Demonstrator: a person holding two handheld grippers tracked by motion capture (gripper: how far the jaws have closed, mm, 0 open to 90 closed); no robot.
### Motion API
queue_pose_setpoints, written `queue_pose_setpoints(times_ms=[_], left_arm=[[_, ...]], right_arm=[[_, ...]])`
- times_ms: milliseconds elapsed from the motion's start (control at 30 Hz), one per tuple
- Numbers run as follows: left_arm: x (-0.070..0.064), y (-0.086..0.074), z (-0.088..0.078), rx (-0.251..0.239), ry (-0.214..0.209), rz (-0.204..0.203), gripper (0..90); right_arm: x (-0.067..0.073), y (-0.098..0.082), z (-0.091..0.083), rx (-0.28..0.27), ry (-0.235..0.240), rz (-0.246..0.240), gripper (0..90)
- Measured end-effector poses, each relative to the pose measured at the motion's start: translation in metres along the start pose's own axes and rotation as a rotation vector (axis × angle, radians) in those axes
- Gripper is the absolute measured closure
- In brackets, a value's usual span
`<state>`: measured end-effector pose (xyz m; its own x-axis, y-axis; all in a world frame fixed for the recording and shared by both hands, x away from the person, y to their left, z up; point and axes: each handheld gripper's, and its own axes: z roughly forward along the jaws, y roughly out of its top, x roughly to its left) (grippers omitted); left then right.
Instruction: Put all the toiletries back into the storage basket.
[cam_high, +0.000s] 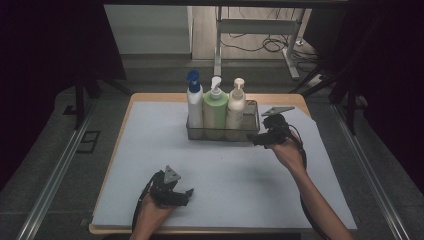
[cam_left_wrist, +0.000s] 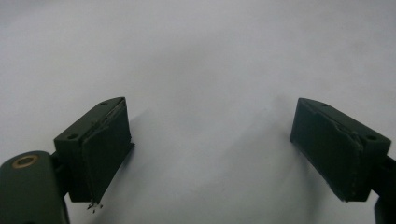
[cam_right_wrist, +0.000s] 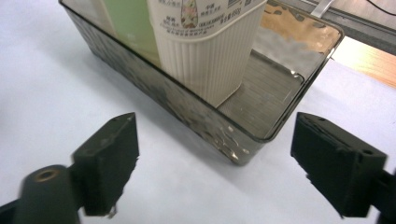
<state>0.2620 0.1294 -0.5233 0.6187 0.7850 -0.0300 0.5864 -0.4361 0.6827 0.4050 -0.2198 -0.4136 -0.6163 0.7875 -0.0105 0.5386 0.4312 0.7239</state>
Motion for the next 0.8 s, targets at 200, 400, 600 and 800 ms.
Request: queue_pose_setpoints(times_ms=[200,400,600,800], left_arm=[[0.0,0.0,0.0,0.0,0.0,0.001,12.1],[0.0,0.0,0.0,0.0,0.001,0.002,12.2],[0.0,0.0,0.0,-0.001,0.001,0.002,12.2],[0.0,0.0,0.0,-0.002,0.003,0.004,12.2]], right_arm=[[0.003,-0.007,-0.008,0.015,0.017,-0.027,10.3],[0.009,-0.015,-0.014,0.035,0.013,-0.057,4.5],[0.012,-0.021,-0.022,0.031,0.015,-0.067,0.0],[0.013,-0.027,-0.035,0.021,0.029,-0.071,0.0]])
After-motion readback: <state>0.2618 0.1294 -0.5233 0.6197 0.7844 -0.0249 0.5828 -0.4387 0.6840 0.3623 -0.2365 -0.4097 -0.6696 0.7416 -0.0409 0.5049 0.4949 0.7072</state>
